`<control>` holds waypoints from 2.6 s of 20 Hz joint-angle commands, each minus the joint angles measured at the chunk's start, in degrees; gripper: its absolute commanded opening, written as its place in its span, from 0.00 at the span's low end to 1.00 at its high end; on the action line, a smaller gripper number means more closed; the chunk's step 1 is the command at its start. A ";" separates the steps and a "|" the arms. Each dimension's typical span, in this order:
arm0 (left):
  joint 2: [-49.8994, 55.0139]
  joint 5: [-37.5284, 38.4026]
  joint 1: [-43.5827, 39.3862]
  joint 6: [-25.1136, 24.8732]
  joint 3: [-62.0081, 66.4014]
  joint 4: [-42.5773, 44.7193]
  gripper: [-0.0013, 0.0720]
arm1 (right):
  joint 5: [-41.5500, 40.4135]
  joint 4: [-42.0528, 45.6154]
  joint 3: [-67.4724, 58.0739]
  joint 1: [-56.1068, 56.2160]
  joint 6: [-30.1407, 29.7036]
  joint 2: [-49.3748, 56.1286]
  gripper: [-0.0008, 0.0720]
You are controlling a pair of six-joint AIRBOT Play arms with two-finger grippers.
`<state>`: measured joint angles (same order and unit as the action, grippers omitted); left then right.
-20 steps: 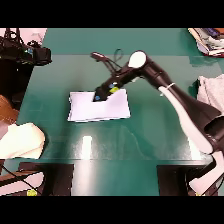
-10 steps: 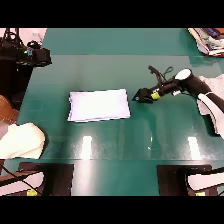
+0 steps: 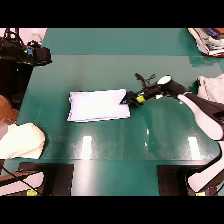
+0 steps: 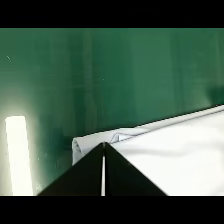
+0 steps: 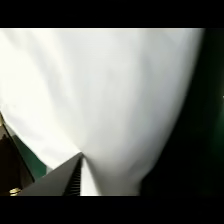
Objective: Fold the shirts.
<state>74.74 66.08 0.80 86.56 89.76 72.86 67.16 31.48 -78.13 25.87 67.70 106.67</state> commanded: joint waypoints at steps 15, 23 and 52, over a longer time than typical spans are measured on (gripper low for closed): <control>0.02 -4.39 -14.05 0.04 0.00 -4.98 0.05 | 3.06 12.17 -18.62 -26.53 2.89 -11.74 0.03; 0.02 -16.22 -23.93 0.02 0.00 -4.94 0.05 | 1.29 11.58 -18.62 -56.46 2.86 -16.33 0.03; 0.02 -11.69 -24.70 -0.02 -0.02 -4.68 0.05 | 14.01 38.25 2.47 -74.18 0.68 -38.25 0.25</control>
<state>74.74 53.47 -23.88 86.56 89.76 68.03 79.90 63.64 -83.96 -45.36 68.31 71.99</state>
